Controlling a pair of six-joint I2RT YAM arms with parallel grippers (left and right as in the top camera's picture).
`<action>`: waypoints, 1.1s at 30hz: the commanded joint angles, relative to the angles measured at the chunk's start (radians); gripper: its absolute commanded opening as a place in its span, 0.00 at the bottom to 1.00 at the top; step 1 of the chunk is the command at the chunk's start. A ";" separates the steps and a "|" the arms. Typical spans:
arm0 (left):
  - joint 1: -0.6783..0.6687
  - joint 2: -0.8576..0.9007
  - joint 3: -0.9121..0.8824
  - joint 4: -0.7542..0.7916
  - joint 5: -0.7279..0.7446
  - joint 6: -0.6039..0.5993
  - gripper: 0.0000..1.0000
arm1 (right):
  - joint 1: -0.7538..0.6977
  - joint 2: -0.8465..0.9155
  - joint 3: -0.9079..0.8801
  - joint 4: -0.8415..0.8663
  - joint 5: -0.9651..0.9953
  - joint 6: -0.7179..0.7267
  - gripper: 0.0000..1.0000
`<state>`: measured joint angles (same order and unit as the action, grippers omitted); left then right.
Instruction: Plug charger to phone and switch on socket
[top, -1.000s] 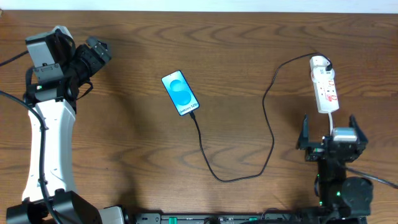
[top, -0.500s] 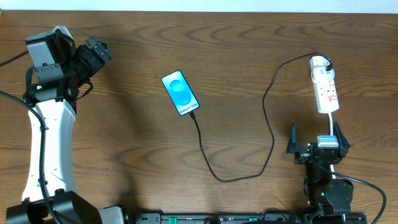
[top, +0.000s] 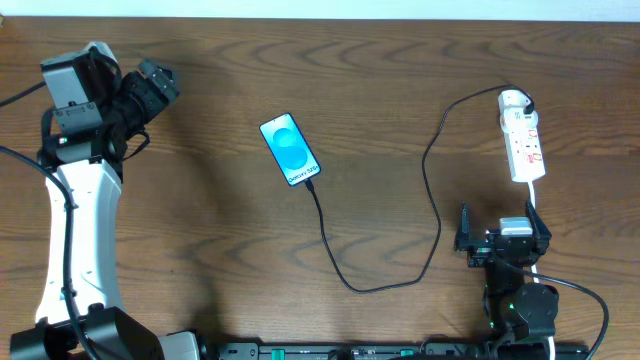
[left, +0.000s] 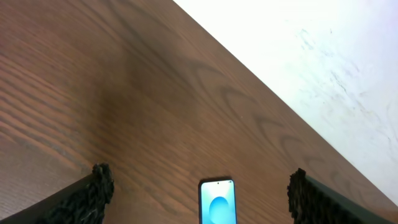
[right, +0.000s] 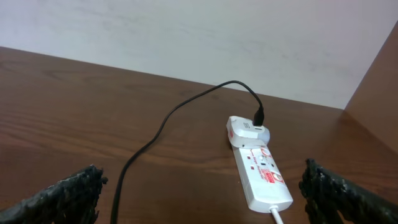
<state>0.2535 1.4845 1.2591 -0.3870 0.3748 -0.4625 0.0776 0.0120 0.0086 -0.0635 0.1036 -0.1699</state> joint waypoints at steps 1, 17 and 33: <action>0.003 -0.001 0.007 -0.002 -0.006 0.021 0.91 | 0.003 -0.007 -0.003 -0.002 -0.008 -0.003 0.99; 0.003 -0.001 0.007 -0.002 -0.006 0.021 0.91 | 0.003 -0.007 -0.003 -0.002 -0.008 -0.003 0.99; 0.002 -0.077 -0.002 -0.119 -0.148 0.059 0.91 | 0.003 -0.007 -0.003 -0.002 -0.008 -0.003 0.99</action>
<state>0.2535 1.4719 1.2583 -0.4839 0.3027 -0.4557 0.0776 0.0116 0.0086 -0.0635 0.1013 -0.1699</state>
